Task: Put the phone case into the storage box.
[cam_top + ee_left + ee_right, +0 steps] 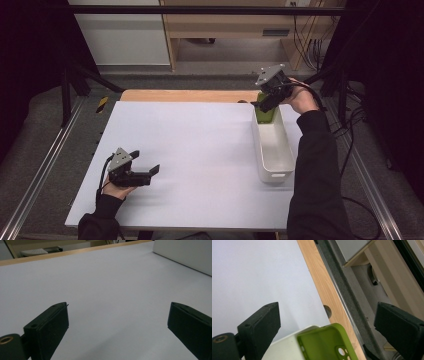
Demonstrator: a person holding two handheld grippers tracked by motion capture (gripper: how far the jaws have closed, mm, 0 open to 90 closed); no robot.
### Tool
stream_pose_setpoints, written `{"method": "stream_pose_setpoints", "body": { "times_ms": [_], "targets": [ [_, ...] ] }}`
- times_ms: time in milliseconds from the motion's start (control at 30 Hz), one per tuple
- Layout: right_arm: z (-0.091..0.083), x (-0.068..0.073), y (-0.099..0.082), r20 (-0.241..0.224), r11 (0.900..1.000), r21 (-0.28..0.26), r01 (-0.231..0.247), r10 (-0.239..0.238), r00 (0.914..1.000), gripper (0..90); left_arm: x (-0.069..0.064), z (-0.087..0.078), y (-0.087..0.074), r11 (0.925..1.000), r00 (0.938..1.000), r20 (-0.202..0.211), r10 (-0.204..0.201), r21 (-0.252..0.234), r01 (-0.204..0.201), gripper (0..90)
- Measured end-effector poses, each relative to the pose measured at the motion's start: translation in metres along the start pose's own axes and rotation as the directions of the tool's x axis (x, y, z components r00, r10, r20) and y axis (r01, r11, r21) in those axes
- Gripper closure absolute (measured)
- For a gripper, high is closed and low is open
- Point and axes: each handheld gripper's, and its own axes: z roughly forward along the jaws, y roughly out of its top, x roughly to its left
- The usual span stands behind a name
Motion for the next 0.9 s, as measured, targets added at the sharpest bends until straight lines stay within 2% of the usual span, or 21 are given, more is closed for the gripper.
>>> {"method": "stream_pose_setpoints", "body": {
  "times_ms": [167,267,367,433,500,567,600,767,900],
  "targets": [
    [-0.012,0.009,0.001,0.001,0.9949,-0.053,-0.087,0.087,0.9962,4.5,0.0,-0.001,0.0,1.0,1.0,0.004,-0.001,-0.008,0.001,2.6],
    [-0.021,0.017,0.002,-0.006,0.9851,-0.099,-0.141,0.141,0.99,4.0,0.0,-0.001,0.0,1.0,1.0,0.004,-0.003,-0.007,0.003,2.5],
    [-0.03,0.028,0.002,-0.011,0.9799,-0.113,-0.164,0.164,0.9863,2.9,-0.001,-0.001,0.001,0.9999,1.0,0.008,0.001,-0.011,-0.001,2.5],
    [-0.037,0.035,0.001,-0.014,0.9723,-0.138,-0.189,0.188,0.982,2.5,-0.002,-0.001,0.001,0.9999,1.0,0.009,0.005,-0.011,-0.005,2.5],
    [-0.043,0.042,0.0,-0.025,0.9603,-0.173,-0.219,0.218,0.9756,2.4,-0.002,-0.001,0.001,0.9999,0.9999,0.01,0.006,-0.013,-0.006,2.5],
    [-0.047,0.05,-0.002,-0.041,0.9427,-0.211,-0.259,0.256,0.9658,2.4,-0.002,-0.002,0.001,0.9999,0.9999,0.01,0.005,-0.015,-0.005,2.5],
    [-0.048,0.054,-0.003,-0.052,0.9331,-0.232,-0.275,0.27,0.9614,2.2,-0.002,-0.002,0.001,0.9999,0.9999,0.01,0.006,-0.016,-0.006,2.5],
    [-0.054,0.073,-0.013,-0.082,0.8813,-0.289,-0.374,0.366,0.9268,1.6,-0.003,-0.003,0.002,0.9996,0.9997,0.019,0.013,-0.026,-0.012,2.5],
    [-0.061,0.089,-0.021,-0.118,0.8454,-0.339,-0.413,0.397,0.9101,1.1,-0.003,-0.003,0.001,0.9995,0.9998,0.017,0.01,-0.031,-0.009,2.5]
  ]
}}
